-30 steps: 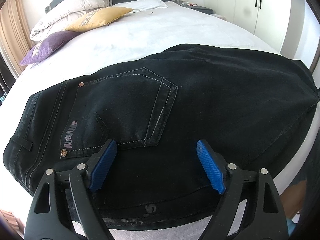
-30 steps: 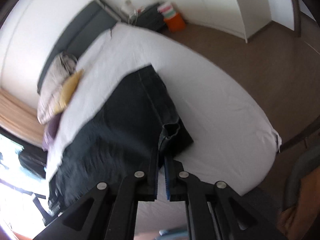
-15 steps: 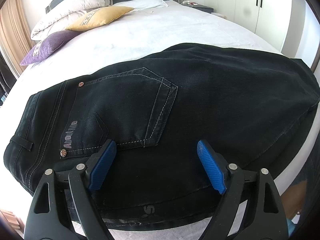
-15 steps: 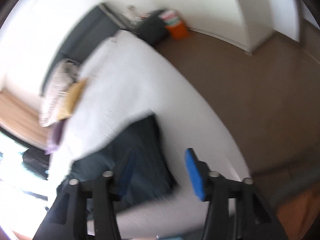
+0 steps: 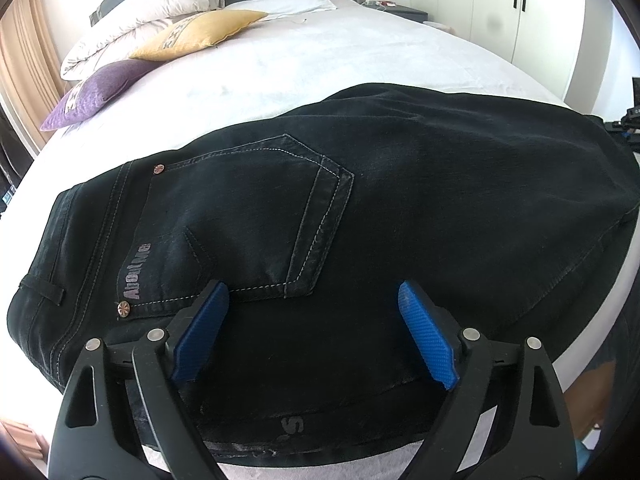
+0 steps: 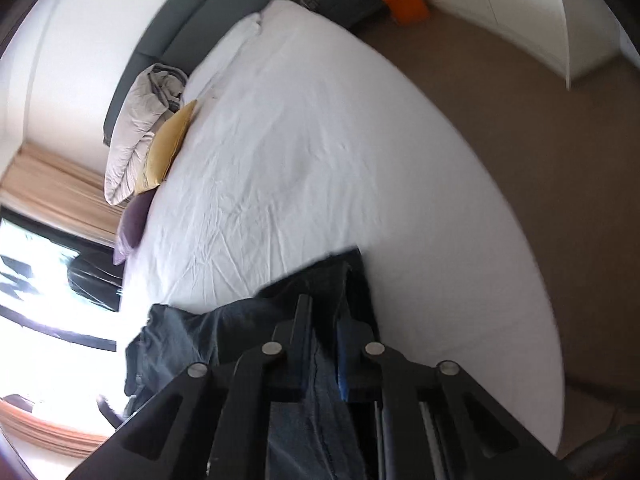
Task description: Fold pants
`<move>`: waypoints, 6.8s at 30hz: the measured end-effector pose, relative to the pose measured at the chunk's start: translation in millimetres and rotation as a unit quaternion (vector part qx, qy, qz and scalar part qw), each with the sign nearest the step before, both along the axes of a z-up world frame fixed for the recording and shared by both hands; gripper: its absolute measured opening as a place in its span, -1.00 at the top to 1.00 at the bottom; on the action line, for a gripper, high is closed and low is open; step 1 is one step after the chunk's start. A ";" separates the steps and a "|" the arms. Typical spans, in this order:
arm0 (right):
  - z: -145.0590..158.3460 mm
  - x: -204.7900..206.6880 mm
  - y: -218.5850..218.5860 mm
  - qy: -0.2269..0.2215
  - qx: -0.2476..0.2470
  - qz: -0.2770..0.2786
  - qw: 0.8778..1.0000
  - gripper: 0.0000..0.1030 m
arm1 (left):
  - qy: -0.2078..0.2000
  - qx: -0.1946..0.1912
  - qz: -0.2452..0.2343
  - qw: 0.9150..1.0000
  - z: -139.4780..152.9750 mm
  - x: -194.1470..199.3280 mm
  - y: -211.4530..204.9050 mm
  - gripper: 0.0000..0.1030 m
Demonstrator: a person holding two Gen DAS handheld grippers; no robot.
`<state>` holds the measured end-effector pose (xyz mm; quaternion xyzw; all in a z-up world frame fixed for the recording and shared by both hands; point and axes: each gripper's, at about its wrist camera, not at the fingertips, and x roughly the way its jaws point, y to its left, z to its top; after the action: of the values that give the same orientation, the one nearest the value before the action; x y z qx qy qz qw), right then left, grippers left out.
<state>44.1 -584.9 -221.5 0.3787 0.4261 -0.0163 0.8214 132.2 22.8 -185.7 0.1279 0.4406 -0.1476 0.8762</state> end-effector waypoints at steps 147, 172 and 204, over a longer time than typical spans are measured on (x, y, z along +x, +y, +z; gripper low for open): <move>-33.3 -104.5 -14.1 -0.067 0.054 -0.201 0.976 0.05 | 0.021 -0.039 0.044 0.998 26.5 3.9 -8.1 -0.74; -69.5 -131.2 55.1 -0.073 0.246 -0.226 0.940 -0.61 | 0.006 -0.126 -0.008 0.992 70.5 -53.7 -55.6 -0.74; -90.6 -150.6 43.1 -0.188 0.299 -0.208 0.912 0.00 | 0.038 -0.131 -0.046 0.990 59.2 -62.3 -85.3 -0.74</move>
<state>-106.5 -541.8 -312.1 0.6828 0.1605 0.0124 0.7126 70.0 -62.5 -126.6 0.0263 0.4437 -0.2492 0.8604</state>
